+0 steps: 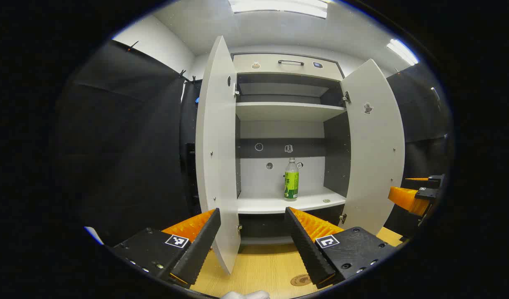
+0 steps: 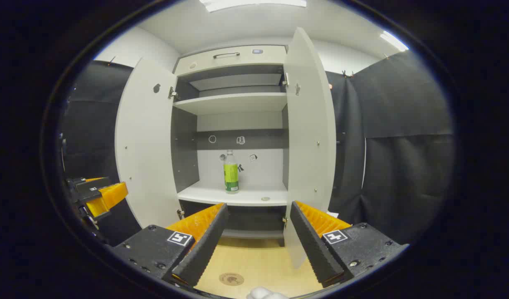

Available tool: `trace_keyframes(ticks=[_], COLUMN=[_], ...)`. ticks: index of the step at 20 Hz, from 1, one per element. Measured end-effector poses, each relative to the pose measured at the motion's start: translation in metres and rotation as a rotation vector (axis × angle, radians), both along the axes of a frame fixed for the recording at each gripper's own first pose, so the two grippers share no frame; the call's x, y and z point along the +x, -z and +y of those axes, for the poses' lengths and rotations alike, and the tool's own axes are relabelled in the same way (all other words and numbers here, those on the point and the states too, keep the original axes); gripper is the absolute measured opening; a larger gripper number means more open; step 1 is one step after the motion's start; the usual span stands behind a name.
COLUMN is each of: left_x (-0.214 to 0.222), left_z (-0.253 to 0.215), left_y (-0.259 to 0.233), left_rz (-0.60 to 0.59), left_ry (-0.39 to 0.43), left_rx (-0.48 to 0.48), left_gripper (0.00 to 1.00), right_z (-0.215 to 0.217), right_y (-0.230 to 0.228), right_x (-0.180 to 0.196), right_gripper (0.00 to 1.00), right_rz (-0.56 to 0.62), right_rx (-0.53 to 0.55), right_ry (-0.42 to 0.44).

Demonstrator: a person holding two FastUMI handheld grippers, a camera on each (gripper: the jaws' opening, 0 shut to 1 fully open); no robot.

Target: Grasp the bottle in the cabinet with the left hand and place it on the coaster, then close the right door with the right hand and the left door with the left hand.

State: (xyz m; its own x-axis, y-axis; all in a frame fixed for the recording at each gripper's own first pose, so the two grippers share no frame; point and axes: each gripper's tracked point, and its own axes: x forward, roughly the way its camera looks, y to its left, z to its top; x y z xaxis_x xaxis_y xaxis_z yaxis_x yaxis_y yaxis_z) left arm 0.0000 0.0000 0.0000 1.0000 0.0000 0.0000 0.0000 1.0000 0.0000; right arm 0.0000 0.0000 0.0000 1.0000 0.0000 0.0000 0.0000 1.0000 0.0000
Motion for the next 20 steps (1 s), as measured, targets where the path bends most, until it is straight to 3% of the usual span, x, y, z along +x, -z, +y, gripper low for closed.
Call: trace_keyframes(ticks=[1, 20], left_x=[0.0, 0.036], left_z=[0.0, 0.001], left_y=[0.0, 0.007], left_rz=[-0.001, 0.011], left_ry=[0.001, -0.004], left_rx=[-0.001, 0.012], left_gripper=[0.95, 0.95], right_z=[0.001, 0.004], right_y=[0.001, -0.006], right_x=[0.003, 0.006], right_gripper=[0.95, 0.95], right_rz=[0.002, 0.017], right_rx=[-0.001, -0.008], right_ry=[0.001, -0.03])
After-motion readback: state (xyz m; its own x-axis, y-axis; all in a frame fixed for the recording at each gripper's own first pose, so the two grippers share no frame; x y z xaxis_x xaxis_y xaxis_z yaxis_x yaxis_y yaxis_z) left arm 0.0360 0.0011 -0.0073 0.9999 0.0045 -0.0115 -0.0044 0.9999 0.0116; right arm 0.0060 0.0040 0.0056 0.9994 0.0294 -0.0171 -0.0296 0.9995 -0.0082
